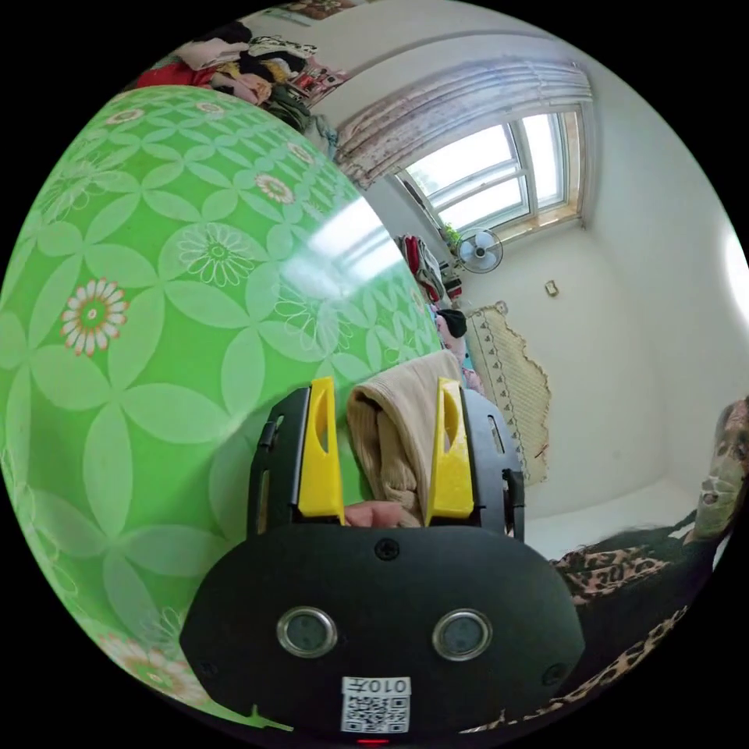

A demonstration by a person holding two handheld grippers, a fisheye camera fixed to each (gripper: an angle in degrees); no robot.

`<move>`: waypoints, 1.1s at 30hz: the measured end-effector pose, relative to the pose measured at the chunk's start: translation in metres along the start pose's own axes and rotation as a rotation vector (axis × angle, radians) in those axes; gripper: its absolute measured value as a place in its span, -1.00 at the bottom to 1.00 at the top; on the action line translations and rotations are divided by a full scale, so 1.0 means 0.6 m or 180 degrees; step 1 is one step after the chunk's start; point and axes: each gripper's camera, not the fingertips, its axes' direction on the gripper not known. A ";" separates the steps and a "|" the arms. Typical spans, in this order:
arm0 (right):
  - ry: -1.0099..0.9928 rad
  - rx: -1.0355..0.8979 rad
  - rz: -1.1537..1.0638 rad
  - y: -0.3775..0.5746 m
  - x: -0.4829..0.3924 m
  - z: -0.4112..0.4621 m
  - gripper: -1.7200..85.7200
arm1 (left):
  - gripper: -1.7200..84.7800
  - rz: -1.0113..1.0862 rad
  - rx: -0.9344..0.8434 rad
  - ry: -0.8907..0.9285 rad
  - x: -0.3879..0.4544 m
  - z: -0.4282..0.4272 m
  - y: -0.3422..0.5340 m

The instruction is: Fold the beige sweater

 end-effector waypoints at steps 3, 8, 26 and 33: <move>-0.0044 0.0007 -0.0018 0.012 0.006 0.014 -0.84 | -0.60 0.0142 -0.0076 0.0234 -0.019 0.027 -0.006; -0.0092 0.0084 0.0026 0.039 0.012 0.033 -0.81 | -0.62 0.0413 -0.0494 0.0565 -0.043 0.069 -0.017; 0.0175 0.0047 0.0043 0.086 -0.062 0.078 -0.82 | -0.73 0.0250 -0.1098 0.0647 -0.088 0.168 0.059; 0.0573 0.0234 -0.0027 0.119 -0.183 0.085 -0.86 | -0.75 -0.0001 -0.1007 0.0568 -0.106 0.186 0.099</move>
